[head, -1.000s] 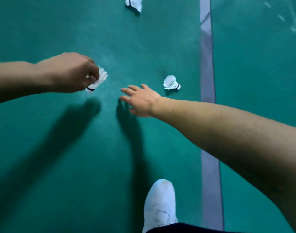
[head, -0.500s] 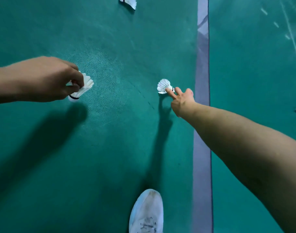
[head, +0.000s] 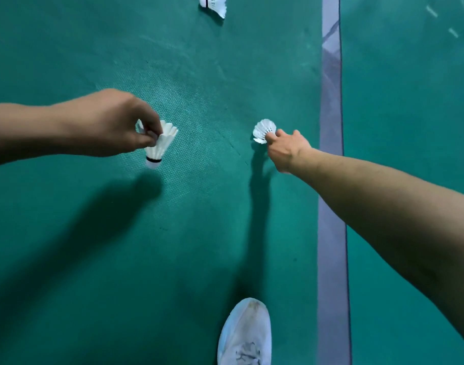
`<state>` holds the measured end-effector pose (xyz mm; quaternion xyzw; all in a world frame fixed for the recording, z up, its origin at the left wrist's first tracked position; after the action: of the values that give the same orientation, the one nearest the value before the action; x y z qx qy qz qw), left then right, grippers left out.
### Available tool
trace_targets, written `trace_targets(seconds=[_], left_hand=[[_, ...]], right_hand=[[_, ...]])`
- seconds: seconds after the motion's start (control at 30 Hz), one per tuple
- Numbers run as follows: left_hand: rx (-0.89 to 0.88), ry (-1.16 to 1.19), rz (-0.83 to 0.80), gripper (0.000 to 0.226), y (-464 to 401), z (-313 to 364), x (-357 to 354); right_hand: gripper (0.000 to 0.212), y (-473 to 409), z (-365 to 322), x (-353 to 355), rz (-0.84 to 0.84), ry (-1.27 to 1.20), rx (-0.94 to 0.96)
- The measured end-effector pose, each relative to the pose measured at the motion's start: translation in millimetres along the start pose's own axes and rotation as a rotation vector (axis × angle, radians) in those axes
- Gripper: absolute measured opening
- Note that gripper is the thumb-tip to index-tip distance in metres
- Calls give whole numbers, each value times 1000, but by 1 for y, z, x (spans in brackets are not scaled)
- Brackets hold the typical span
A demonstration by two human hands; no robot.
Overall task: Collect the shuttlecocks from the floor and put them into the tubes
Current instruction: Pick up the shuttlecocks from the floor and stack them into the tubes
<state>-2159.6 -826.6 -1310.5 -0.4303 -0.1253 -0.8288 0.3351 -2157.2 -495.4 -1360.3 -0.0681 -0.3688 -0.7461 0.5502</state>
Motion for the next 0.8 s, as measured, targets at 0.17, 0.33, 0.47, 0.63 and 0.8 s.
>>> trace_targets(seconds=[0.17,0.33,0.47,0.63,0.8], left_hand=[[165,69,7,23,13,-8,19],[237,79,24,19,46,-13,50],[315,75,79,12,77,2,109],[339,41,41,14,57,95,241],[270,-92,9,14,-14,259,447]], right_hand=[[13,-7,-20,93,279,-371,30],[30,-23,-33,155,322,-746,-24],[35,-11,-27,212,342,-945,-54],[17,74,78,295,185,-1442,-316],[14,215,262,415,206,-1591,-264]])
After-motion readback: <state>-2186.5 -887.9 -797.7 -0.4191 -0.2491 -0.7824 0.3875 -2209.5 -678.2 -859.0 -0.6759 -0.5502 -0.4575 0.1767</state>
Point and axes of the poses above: each hand's wrist, its own y-axis away from the middle knuckle, its own x-axis out of the back of the hand, z = x × y, the point moved 7 cm from there along -y, towards the middle knuckle, and after that the axes turned 14 degrees about -x, right-handed, at the moved point
